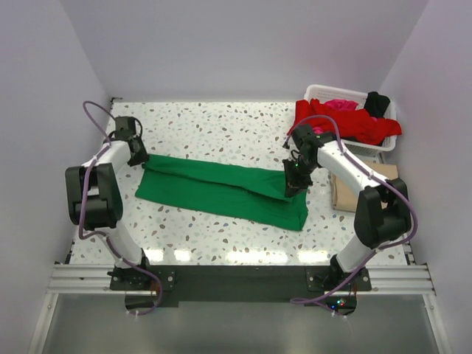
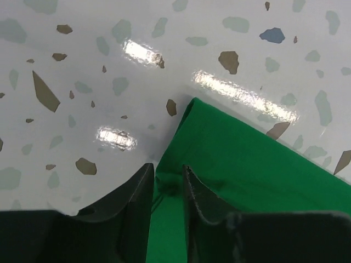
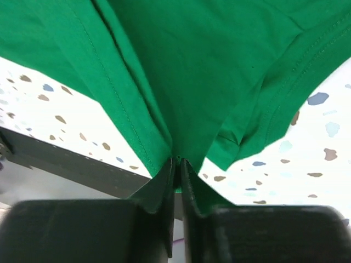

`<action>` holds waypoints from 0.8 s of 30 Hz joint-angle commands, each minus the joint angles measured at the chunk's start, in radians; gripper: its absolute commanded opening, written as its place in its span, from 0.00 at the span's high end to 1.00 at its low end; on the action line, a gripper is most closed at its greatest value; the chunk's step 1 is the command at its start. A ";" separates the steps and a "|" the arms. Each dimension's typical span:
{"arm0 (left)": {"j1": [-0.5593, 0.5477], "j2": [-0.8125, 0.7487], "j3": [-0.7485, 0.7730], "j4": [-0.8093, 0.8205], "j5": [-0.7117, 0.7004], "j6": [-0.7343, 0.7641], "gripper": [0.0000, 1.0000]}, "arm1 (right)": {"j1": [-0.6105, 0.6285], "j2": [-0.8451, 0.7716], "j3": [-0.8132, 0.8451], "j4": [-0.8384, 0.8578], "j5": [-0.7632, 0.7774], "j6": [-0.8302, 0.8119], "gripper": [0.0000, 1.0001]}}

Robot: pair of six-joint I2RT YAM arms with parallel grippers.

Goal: Fold and stack the t-shirts
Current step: Fold the tshirt

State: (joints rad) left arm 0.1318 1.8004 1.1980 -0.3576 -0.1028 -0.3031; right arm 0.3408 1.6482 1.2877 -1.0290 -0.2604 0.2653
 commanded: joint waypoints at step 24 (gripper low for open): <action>-0.078 0.139 0.153 0.120 0.221 -0.160 0.58 | 0.015 0.407 0.363 0.217 -0.197 -0.118 0.59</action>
State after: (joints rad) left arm 0.0483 1.9320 1.2907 -0.2749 0.0631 -0.4454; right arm 0.3550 2.0563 1.5986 -0.9058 -0.3912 0.1665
